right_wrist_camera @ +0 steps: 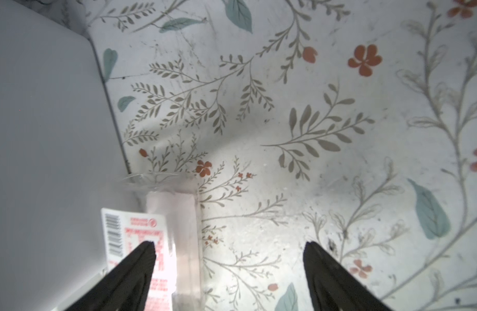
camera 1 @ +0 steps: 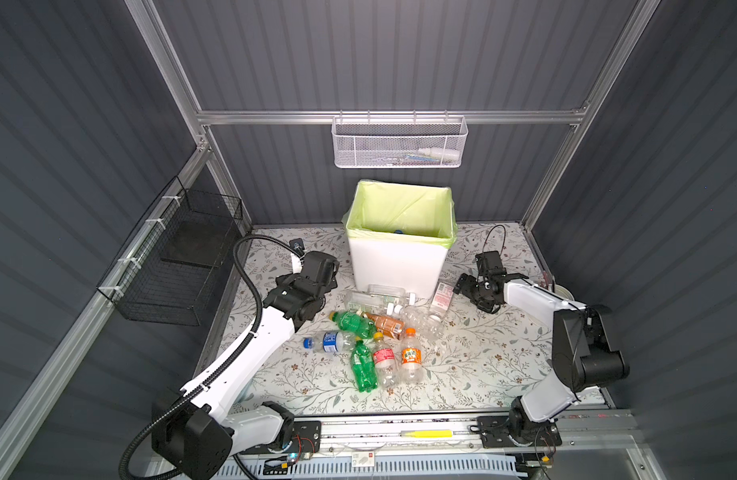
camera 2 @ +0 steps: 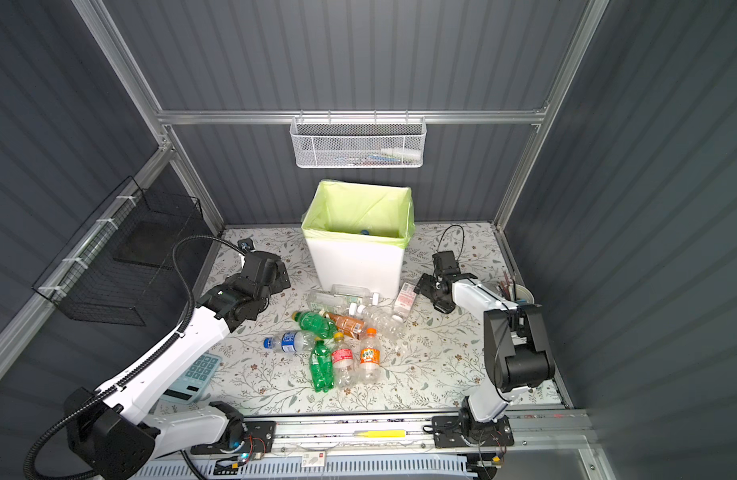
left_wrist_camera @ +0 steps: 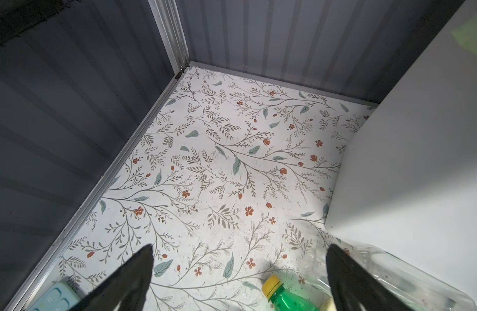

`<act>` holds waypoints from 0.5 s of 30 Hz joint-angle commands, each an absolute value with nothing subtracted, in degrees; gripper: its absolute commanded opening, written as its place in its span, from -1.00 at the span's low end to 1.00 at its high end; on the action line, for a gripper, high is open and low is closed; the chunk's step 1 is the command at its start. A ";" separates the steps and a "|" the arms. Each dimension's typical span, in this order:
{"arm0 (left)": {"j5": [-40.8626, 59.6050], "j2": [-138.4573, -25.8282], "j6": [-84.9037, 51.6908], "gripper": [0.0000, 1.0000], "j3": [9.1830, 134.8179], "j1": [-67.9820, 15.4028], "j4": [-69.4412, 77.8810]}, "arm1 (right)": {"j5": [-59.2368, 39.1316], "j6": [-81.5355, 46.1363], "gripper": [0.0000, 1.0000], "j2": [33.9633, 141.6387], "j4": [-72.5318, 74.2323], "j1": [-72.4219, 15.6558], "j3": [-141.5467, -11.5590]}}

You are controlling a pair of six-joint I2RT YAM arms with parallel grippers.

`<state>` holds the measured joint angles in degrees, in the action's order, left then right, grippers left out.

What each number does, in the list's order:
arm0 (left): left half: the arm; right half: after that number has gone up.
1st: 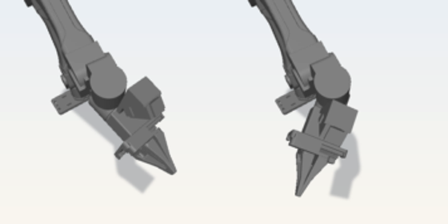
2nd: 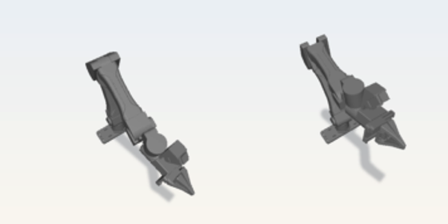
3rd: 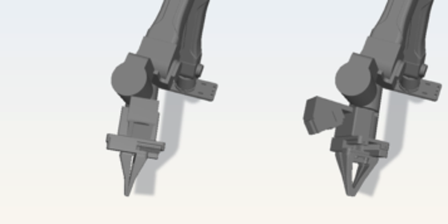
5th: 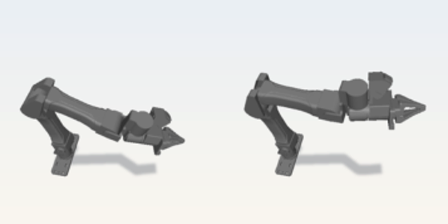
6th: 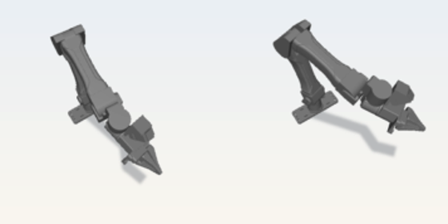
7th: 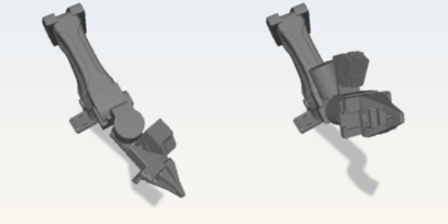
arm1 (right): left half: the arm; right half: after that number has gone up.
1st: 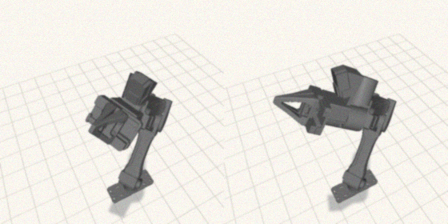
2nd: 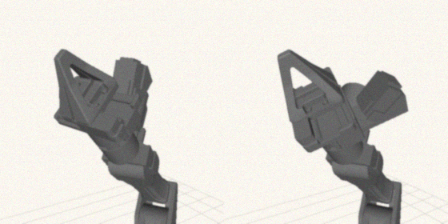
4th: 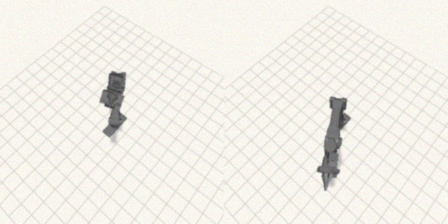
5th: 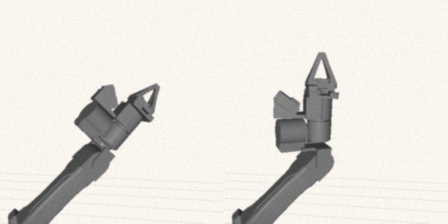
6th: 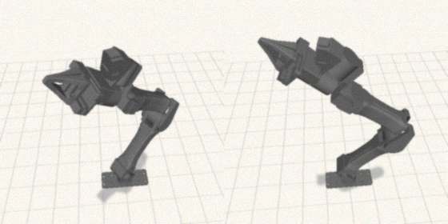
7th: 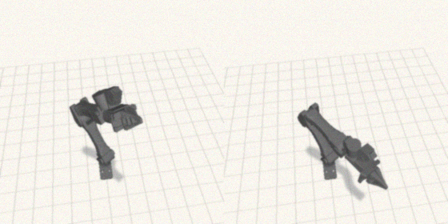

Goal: Throw the plastic bottles in the bin
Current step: 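Close the right gripper on the clear pink-labelled bottle beside the bin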

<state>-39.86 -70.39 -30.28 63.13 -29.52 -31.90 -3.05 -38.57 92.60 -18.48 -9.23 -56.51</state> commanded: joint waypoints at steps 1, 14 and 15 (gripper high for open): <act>-39.30 -70.36 -31.24 0.99 62.23 -28.99 -32.49 | -5.92 -40.07 0.82 90.19 -16.33 -10.10 -55.72; -39.23 -68.98 -32.00 0.99 60.81 -28.92 -32.80 | -10.89 -42.53 0.80 98.13 -12.64 -12.57 -60.25; -39.27 -68.76 -32.17 1.00 60.52 -28.92 -32.93 | -11.18 -42.58 0.80 98.58 -12.33 -12.57 -60.38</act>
<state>-39.00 -70.26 -30.76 61.60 -29.34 -31.92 -9.80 -41.67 97.76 -13.21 -12.47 -58.74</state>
